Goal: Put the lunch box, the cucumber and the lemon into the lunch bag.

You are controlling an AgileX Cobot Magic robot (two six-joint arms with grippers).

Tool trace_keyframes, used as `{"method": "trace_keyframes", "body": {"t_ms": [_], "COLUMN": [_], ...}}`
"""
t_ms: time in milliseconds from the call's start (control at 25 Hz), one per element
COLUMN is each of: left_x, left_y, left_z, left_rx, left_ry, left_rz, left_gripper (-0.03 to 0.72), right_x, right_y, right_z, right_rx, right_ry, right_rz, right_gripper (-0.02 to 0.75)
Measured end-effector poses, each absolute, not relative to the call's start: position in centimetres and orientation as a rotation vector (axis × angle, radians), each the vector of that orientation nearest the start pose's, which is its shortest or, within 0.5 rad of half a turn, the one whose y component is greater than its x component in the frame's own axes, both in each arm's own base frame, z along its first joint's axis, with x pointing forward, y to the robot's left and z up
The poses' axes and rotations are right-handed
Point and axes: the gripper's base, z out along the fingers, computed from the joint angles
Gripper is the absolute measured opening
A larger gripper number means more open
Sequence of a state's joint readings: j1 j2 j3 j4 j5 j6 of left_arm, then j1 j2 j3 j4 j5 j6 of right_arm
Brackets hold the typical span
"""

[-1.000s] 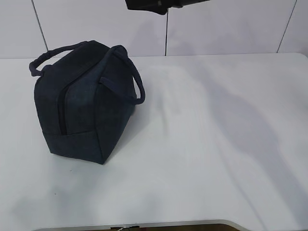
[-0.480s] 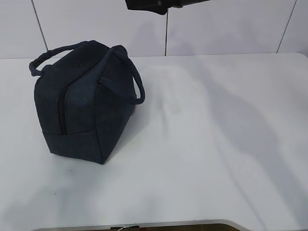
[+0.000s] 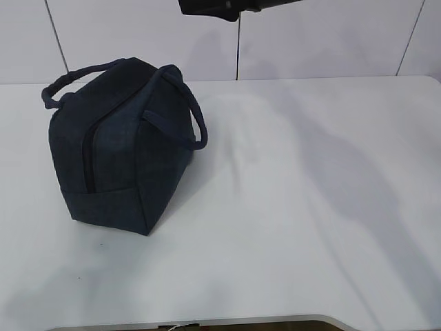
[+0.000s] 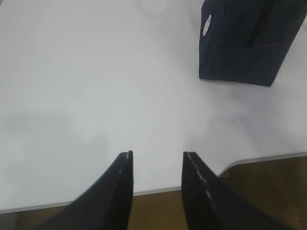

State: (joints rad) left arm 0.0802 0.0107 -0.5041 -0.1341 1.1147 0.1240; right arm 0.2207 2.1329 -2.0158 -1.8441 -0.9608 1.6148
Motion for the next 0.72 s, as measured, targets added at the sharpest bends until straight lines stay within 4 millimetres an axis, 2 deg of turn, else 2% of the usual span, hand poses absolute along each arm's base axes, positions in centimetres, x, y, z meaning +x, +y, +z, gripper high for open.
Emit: {"method": "trace_keyframes", "body": {"t_ms": [720], "left_x": [-0.56], "left_y": [-1.14], "left_z": [27.48], "left_rx": [0.054], "left_ry": [2.097], "left_rz": [-0.04], "left_gripper": [0.242], "right_x": [46.05], "right_y": [17.56], "right_z": [33.0], "right_rx": [-1.052], "right_ry": [1.568], "right_rz": [0.777], "right_gripper": [0.407]}}
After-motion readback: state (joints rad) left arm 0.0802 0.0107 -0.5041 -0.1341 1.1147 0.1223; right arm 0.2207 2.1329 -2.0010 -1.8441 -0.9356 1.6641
